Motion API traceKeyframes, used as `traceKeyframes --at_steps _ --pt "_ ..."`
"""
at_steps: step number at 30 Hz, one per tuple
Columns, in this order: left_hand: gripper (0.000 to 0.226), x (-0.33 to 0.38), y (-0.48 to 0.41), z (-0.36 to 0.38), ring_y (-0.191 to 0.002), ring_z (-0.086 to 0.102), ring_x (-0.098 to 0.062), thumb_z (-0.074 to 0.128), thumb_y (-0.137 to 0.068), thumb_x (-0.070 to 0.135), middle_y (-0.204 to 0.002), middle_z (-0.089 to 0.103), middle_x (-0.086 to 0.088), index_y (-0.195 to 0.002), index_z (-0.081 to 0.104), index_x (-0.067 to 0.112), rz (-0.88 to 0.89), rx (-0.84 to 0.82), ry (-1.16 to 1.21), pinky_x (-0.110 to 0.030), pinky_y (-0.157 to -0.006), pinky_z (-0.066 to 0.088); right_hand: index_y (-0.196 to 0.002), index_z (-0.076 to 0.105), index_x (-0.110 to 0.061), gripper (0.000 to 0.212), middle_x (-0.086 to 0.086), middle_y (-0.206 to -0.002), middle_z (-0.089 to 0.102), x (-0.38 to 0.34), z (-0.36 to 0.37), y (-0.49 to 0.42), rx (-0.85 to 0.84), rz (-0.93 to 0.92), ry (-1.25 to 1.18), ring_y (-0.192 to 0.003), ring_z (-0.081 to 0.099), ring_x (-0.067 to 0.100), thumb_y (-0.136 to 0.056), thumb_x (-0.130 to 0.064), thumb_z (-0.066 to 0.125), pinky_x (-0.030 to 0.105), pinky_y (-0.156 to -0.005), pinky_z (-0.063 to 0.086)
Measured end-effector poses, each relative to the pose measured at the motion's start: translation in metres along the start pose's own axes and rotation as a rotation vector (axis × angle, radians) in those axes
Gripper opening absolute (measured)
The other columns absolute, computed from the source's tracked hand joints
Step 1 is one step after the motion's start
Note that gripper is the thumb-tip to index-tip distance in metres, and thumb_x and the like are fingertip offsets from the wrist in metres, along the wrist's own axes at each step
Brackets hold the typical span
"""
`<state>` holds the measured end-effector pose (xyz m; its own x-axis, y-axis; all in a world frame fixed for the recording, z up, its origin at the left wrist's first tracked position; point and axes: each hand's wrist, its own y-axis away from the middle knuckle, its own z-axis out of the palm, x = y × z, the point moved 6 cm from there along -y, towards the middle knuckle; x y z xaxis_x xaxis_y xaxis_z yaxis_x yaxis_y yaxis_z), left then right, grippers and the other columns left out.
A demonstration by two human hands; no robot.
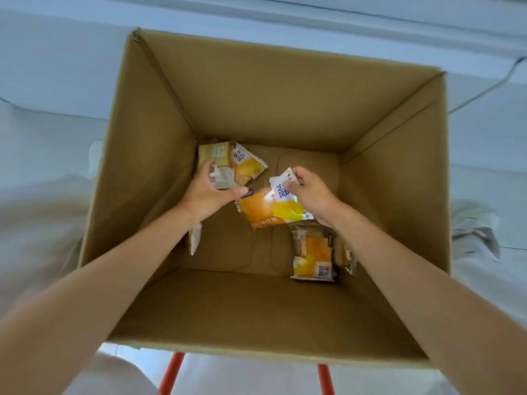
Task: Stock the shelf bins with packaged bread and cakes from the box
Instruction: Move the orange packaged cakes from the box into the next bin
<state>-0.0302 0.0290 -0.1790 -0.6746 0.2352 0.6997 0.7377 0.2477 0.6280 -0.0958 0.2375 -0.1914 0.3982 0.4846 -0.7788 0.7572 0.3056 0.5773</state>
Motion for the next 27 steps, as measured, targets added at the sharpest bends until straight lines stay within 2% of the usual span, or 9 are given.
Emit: traceKeyframes --at_steps 2,6,9,12,18,21,23,25,27 --pt "0.111 -0.001 0.008 0.024 -0.116 0.060 -0.015 0.087 -0.059 0.041 -0.135 0.055 0.002 -0.151 0.028 0.026 -0.096 -0.182 0.131 -0.037 -0.101 0.050 -0.098 0.057 -0.014 0.008 0.014 -0.105 0.066 -0.011 -0.011 0.017 -0.055 0.049 -0.179 -0.095 0.064 0.025 -0.098 -0.008 0.052 0.041 -0.085 0.051" --pt "0.055 -0.007 0.014 0.031 -0.093 0.070 -0.016 0.086 -0.070 0.020 -0.110 0.068 -0.003 -0.115 0.055 0.025 -0.170 -0.167 0.276 -0.033 -0.077 0.058 -0.114 0.058 -0.024 0.017 0.005 -0.122 0.064 0.001 -0.011 0.033 -0.122 0.124 -0.132 -0.113 0.062 0.023 -0.101 -0.029 0.048 0.041 -0.100 0.049" --pt "0.054 -0.016 0.011 0.005 -0.085 0.066 -0.011 0.086 -0.072 0.010 -0.103 0.067 0.000 -0.115 0.055 0.020 -0.114 0.020 0.292 -0.026 -0.069 0.054 -0.141 0.046 -0.022 0.042 0.001 -0.143 0.049 0.046 -0.010 0.029 -0.191 0.254 0.173 -0.133 0.045 0.022 -0.103 -0.036 0.043 0.033 -0.106 0.037" --pt "0.051 -0.027 0.008 -0.009 -0.088 0.065 -0.013 0.085 -0.072 0.008 -0.101 0.066 0.001 -0.110 0.053 0.019 -0.127 0.080 0.307 -0.029 -0.075 0.055 -0.150 0.034 -0.021 0.058 0.005 -0.148 0.043 0.090 -0.006 0.019 -0.322 0.361 0.586 -0.129 0.047 0.024 -0.096 -0.020 0.057 0.030 -0.095 0.043" --pt "0.041 -0.035 -0.001 -0.010 -0.084 0.067 -0.015 0.085 -0.072 0.007 -0.095 0.067 0.000 -0.092 0.054 0.024 -0.105 0.144 0.323 -0.027 -0.067 0.055 -0.127 0.059 -0.019 0.043 0.007 -0.130 0.057 0.120 0.006 -0.011 -0.384 0.241 1.058 -0.117 0.055 0.025 -0.085 -0.017 0.069 0.039 -0.099 0.047" --pt "0.037 -0.032 -0.008 -0.012 -0.083 0.069 -0.013 0.085 -0.073 0.011 -0.095 0.069 0.001 -0.091 0.057 0.026 -0.081 0.196 0.306 -0.027 -0.066 0.056 -0.113 0.064 -0.016 0.025 0.007 -0.116 0.064 0.099 0.010 -0.019 -0.326 0.130 0.946 -0.107 0.059 0.025 -0.089 -0.015 0.066 0.036 -0.091 0.047" --pt "0.034 -0.027 -0.011 -0.014 -0.082 0.068 -0.011 0.085 -0.074 0.014 -0.092 0.069 0.004 -0.089 0.058 0.026 -0.061 0.254 0.289 -0.026 -0.065 0.056 -0.116 0.065 -0.020 0.028 0.007 -0.133 0.056 0.070 0.011 -0.030 -0.200 -0.060 0.834 -0.128 0.047 0.029 -0.089 -0.017 0.067 0.040 -0.106 0.037" --pt "0.031 -0.024 -0.013 -0.017 -0.081 0.068 -0.008 0.084 -0.075 0.016 -0.090 0.068 0.006 -0.094 0.061 0.022 -0.035 0.298 0.298 -0.022 -0.061 0.053 -0.136 0.053 -0.029 0.051 0.003 -0.158 0.026 0.050 0.012 -0.039 -0.101 -0.121 0.738 -0.148 0.015 0.026 -0.088 -0.022 0.069 0.043 -0.120 0.015" --pt "0.033 -0.022 -0.013 -0.020 -0.084 0.070 -0.010 0.084 -0.075 0.017 -0.093 0.070 0.003 -0.101 0.063 0.018 -0.016 0.337 0.323 -0.022 -0.063 0.055 -0.152 0.027 -0.028 0.077 0.001 -0.163 0.008 0.052 0.009 -0.048 0.022 0.016 0.632 -0.150 0.002 0.023 -0.088 -0.029 0.070 0.041 -0.121 0.010"
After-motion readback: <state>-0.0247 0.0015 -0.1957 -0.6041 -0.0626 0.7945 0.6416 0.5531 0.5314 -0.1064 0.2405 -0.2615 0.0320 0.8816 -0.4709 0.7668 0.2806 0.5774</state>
